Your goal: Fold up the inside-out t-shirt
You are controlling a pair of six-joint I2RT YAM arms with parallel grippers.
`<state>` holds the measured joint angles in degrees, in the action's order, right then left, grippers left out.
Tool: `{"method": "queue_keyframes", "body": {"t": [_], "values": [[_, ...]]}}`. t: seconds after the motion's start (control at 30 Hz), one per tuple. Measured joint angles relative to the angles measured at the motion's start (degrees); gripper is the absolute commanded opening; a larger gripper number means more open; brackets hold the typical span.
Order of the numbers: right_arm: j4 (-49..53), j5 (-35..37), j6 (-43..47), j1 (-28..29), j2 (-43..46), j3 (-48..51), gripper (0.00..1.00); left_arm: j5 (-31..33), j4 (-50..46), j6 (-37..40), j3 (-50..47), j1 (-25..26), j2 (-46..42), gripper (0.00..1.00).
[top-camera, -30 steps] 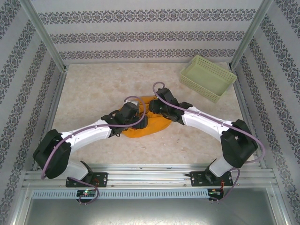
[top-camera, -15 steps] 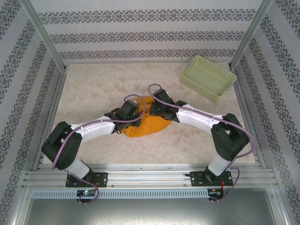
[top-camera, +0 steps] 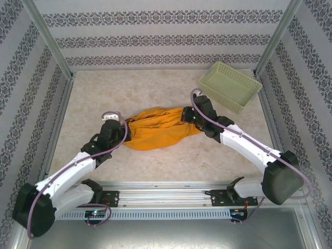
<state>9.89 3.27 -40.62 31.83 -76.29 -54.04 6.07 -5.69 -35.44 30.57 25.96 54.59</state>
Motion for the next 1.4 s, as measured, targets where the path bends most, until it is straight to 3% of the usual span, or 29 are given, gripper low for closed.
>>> {"method": "queue_keyframes", "body": {"t": [0.07, 0.23, 0.33, 0.4, 0.63, 0.8, 0.9, 0.97, 1.1, 1.23, 1.4], "values": [[-0.3, -0.5, -1.1, -0.5, -1.0, 1.0, 0.00, 0.3, -2.0, -0.1, -0.6, -0.2, -1.9, 0.05], [-0.5, -1.6, -2.3, -0.4, -6.3, 1.7, 0.00, -0.3, -9.4, 0.3, 0.5, -1.0, -0.2, 0.47], [-0.3, -1.9, -2.1, 0.7, -7.7, 1.3, 0.00, -1.6, -15.2, 1.1, 3.6, -0.9, 0.8, 0.69], [-0.1, -2.2, -1.4, 1.9, -7.9, 0.2, 0.00, -1.5, -17.9, 2.2, 6.3, 0.0, 0.4, 0.78], [-0.2, -3.4, 0.4, 5.9, -6.9, -5.5, 0.00, -0.3, -20.2, 9.0, 18.3, 14.1, 2.7, 0.89], [0.0, -4.9, 0.5, 6.6, -4.2, -6.0, 0.00, -1.0, -16.1, 12.9, 18.8, 16.0, 10.8, 0.95], [0.3, -5.6, 0.7, 7.5, -2.7, -6.3, 0.00, -1.3, -14.3, 14.1, 18.7, 16.0, 15.3, 0.94], [0.6, -5.9, 1.2, 8.2, -1.8, -6.6, 0.00, -1.5, -12.7, 14.6, 18.7, 15.9, 18.2, 0.87], [1.2, -6.3, 1.8, 8.9, -0.5, -7.0, 0.00, -1.5, -10.9, 15.1, 18.9, 15.0, 22.9, 0.62], [2.1, -6.0, 2.1, 8.8, 0.4, -7.0, 0.00, -1.5, -10.2, 15.6, 19.3, 13.2, 25.3, 0.30], [4.0, -4.2, 4.0, 8.7, 0.6, -7.0, 0.00, -1.6, -10.1, 15.6, 20.3, 12.3, 24.5, 0.03]]}}
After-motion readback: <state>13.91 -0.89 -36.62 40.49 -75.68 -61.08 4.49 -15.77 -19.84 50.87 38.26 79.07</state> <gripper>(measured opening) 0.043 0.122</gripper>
